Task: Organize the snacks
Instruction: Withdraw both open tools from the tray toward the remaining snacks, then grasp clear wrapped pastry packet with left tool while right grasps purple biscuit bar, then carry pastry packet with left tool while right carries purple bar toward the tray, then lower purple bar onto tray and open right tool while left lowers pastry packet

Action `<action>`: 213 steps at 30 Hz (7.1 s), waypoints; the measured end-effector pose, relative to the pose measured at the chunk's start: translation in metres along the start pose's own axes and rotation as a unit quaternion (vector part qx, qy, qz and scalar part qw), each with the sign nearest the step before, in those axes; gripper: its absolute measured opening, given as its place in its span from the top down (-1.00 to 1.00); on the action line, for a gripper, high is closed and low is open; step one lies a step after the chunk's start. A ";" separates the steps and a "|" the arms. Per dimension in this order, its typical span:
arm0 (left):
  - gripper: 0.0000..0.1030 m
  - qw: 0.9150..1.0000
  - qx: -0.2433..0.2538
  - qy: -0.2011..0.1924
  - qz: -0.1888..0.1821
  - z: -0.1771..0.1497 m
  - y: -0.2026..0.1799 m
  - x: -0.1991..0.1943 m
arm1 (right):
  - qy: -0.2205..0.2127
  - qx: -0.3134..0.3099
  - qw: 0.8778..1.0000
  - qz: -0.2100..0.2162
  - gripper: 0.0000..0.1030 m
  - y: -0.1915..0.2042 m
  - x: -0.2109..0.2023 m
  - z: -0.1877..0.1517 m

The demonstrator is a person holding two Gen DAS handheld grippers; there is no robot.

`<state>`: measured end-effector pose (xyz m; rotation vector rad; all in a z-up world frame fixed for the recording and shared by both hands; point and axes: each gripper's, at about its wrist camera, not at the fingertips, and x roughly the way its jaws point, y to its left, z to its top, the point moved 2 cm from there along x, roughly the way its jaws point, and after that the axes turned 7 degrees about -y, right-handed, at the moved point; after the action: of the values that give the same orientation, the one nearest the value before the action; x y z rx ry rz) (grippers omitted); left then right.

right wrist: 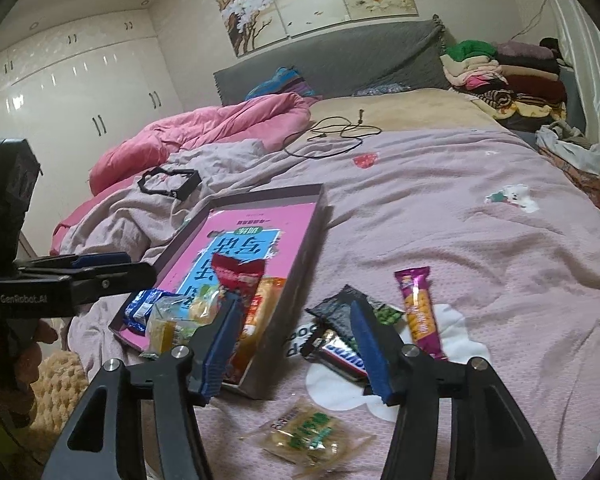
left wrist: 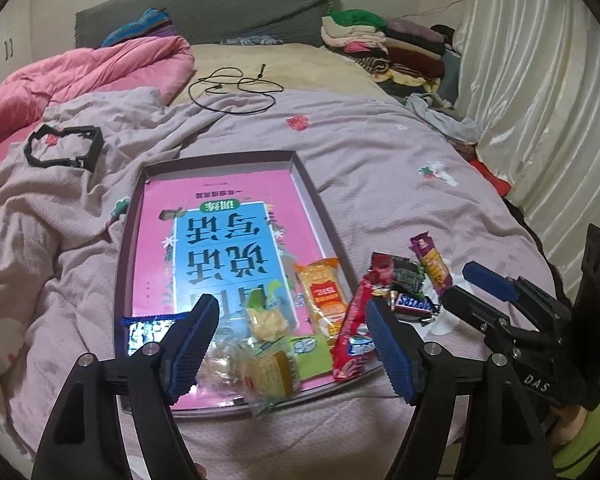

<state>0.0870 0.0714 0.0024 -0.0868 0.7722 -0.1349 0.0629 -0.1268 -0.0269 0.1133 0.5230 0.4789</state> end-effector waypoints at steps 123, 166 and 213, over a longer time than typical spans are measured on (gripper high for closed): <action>-0.08 0.987 0.039 0.131 -0.088 -0.046 -0.131 0.066 | 0.036 0.036 0.996 -0.068 0.56 -0.099 0.025 -0.016; -0.08 0.997 -0.028 0.032 -0.058 -0.008 -0.055 -0.008 | -0.003 -0.014 0.999 0.045 0.56 0.002 -0.009 -0.003; -0.09 0.990 -0.096 0.024 0.098 -0.041 0.091 0.018 | 0.055 -0.086 0.991 0.089 0.56 0.094 0.041 -0.026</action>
<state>0.0791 0.1575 -0.0508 -0.1911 0.8355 0.1243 0.0417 -0.0250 -0.0470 -0.0326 0.5792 0.7056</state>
